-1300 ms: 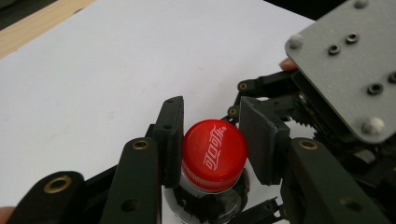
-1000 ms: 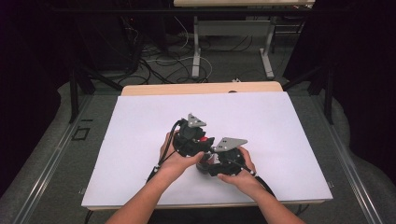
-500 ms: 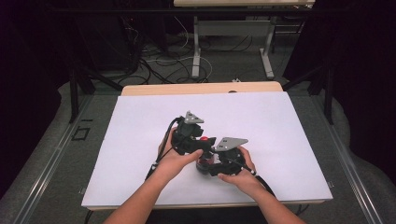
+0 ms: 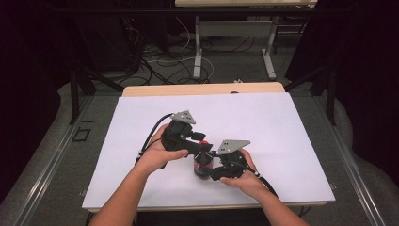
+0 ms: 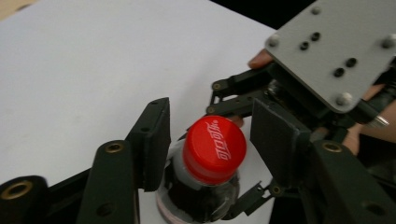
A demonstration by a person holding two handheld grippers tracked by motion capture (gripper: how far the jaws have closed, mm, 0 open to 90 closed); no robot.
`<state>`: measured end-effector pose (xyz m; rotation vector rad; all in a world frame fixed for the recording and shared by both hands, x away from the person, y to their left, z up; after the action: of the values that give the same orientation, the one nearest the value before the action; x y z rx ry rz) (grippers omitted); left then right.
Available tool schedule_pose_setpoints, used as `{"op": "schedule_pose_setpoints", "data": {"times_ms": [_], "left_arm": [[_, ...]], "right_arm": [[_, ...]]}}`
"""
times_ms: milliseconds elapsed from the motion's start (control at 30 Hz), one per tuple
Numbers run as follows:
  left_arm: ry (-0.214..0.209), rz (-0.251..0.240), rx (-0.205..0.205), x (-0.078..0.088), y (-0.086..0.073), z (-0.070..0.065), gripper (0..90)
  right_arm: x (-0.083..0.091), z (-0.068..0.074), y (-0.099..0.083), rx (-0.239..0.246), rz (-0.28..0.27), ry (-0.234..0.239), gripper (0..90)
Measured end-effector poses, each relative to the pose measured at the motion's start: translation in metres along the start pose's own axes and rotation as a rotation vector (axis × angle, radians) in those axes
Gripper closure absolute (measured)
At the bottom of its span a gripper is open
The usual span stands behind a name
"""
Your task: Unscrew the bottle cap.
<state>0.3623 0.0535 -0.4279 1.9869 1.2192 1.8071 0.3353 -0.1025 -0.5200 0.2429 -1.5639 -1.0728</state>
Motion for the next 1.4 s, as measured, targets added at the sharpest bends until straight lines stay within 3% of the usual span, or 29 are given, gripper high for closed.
{"op": "schedule_pose_setpoints", "data": {"times_ms": [300, 467, 633, 667, 833, 933, 1000, 1100, 1200, 1267, 1400], "left_arm": [[0.009, 0.009, -0.016, -0.001, -0.002, 0.001, 60.7], [0.065, 0.003, -0.012, -0.003, -0.002, -0.003, 61.4], [0.153, -0.012, 0.049, -0.006, 0.000, -0.010, 61.6], [0.181, -0.037, 0.070, -0.008, 0.001, -0.012, 61.6], [0.287, -0.042, 0.156, -0.013, 0.004, -0.019, 61.7], [0.362, -0.068, 0.209, -0.019, 0.006, -0.025, 61.7], [0.394, -0.059, 0.227, -0.020, 0.008, -0.029, 61.8], [0.407, -0.061, 0.224, -0.021, 0.010, -0.031, 61.7], [0.395, -0.071, 0.229, -0.021, 0.011, -0.030, 61.4], [0.370, -0.073, 0.220, -0.020, 0.011, -0.029, 60.7], [0.304, -0.098, 0.181, -0.009, 0.011, -0.022, 50.7]], "right_arm": [[-0.001, 0.001, 0.000, 0.006, -0.005, 0.006, 32.7], [-0.002, 0.000, 0.000, -0.001, -0.008, -0.014, 32.8], [-0.002, -0.001, 0.000, -0.021, -0.010, -0.047, 32.8], [-0.002, -0.001, 0.000, -0.020, -0.008, -0.056, 32.8], [-0.002, -0.001, -0.001, -0.041, 0.008, -0.110, 32.8], [-0.003, -0.001, -0.001, -0.054, 0.014, -0.116, 32.8], [-0.004, -0.002, -0.001, -0.057, -0.001, -0.128, 32.8], [-0.003, -0.002, -0.001, -0.058, -0.003, -0.128, 32.9], [0.000, -0.002, -0.001, -0.069, 0.003, -0.125, 32.8], [-0.001, -0.003, -0.001, -0.061, -0.012, -0.125, 32.9], [0.000, -0.004, -0.001, -0.047, -0.014, -0.114, 32.8]]}}
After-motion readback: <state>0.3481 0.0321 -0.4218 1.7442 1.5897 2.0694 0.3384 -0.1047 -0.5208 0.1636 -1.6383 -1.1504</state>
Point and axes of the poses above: each handheld gripper's, and its own axes: x roughly backward along the jaws, y roughly out of its top, z roughly to its left, the point moved 3 cm from there along -x, roughly forward along the jaws, and after that the axes turned 10 degrees about z, right-handed, at the moved point
